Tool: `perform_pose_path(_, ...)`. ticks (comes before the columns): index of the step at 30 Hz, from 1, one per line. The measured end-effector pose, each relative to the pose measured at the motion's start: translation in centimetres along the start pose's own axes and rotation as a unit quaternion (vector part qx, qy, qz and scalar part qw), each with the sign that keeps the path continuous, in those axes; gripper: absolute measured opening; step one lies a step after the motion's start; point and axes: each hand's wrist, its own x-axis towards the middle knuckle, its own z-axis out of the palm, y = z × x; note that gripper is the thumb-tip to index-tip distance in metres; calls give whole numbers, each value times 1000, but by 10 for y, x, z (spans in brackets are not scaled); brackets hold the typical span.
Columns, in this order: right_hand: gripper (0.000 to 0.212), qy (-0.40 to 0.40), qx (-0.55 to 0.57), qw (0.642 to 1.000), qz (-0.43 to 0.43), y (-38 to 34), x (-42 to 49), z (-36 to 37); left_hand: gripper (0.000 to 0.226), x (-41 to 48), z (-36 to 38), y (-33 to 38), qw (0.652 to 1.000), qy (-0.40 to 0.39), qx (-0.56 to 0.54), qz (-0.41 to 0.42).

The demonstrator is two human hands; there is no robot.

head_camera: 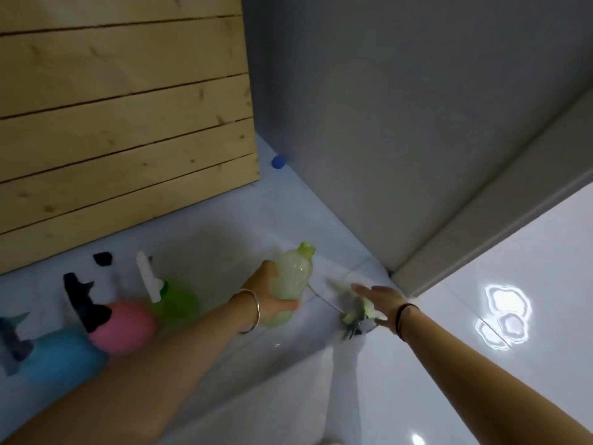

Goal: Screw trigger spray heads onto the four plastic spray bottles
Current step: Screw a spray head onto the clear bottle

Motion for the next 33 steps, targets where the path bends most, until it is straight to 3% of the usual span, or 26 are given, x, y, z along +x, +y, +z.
perform_pose_path(4, 94, 75, 40, 994, 69, 44, 26, 11, 84, 4, 14, -8, 1000, -11, 6, -14)
perform_pose_path(11, 84, 162, -61, 984, 31, 64, 47, 26, 83, 12, 24, -21, 999, -19, 11, -31)
perform_pose_path(13, 80, 146, -125, 981, 11, 66, 47, 29, 83, 11, 23, -23, 999, -21, 11, -33)
perform_pose_path(20, 41, 47, -124, 991, -16, 68, 36, 40, 82, 6, 10, -15, 999, -19, 16, -35)
perform_pose_path(24, 35, -12, 14, 1000, -13, 52, 15, 40, 82, -3, -7, -3, 999, -10, 23, -31)
perform_pose_path(29, 27, -71, 54, 993, -82, -6, -34, 27, 75, -22, -45, 24, 999, 30, 10, -14)
perform_pose_path(33, 17, -45, 94, 977, -185, -62, -91, 15, 71, -52, -82, 54, 998, 63, -16, 6)
